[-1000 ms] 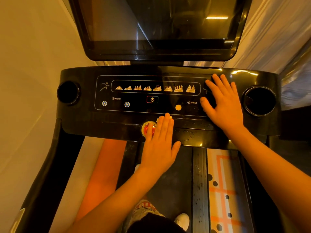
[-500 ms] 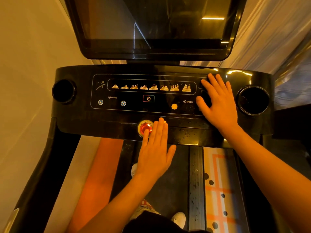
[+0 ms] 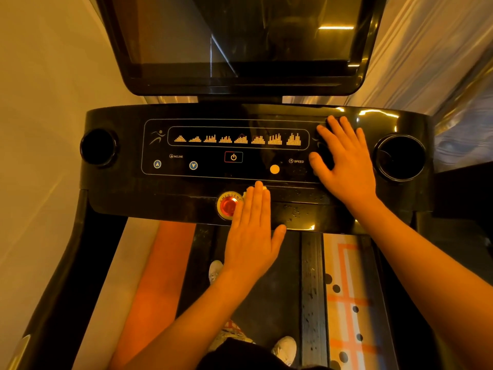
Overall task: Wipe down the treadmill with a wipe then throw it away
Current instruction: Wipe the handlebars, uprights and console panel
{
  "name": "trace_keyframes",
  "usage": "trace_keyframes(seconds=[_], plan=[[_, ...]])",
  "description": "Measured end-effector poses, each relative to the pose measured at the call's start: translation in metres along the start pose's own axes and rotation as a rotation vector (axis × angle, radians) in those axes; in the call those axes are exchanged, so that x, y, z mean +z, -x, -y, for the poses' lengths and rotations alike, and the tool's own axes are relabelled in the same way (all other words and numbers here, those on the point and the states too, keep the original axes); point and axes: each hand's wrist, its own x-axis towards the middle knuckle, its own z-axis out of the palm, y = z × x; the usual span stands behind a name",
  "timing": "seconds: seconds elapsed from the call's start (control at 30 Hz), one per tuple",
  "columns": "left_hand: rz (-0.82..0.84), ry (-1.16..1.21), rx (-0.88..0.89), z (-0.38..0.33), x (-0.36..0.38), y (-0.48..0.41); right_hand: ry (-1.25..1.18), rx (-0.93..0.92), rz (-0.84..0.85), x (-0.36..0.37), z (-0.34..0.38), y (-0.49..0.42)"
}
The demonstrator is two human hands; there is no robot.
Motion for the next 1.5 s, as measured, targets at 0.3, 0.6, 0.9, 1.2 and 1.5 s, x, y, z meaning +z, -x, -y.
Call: trace_keyframes(seconds=[0.3, 0.6, 0.9, 1.2, 1.5], plan=[[-0.019, 0.16, -0.086, 0.006, -0.027, -0.066, 0.005, -0.001, -0.004, -0.001, 0.0, 0.0], [-0.078, 0.245, -0.043, 0.037, -0.049, -0.137, 0.014, -0.004, 0.004, -0.002, 0.002, 0.0], [-0.065, 0.211, 0.034, 0.037, -0.05, -0.137, 0.015, -0.001, 0.005, -0.003, 0.003, 0.0], [-0.05, 0.213, 0.051, 0.033, -0.057, -0.148, 0.027, 0.0, -0.005, -0.003, 0.005, 0.001], [-0.054, 0.186, 0.026, 0.027, -0.054, -0.145, 0.027, -0.002, -0.005, -0.003, 0.003, 0.001]])
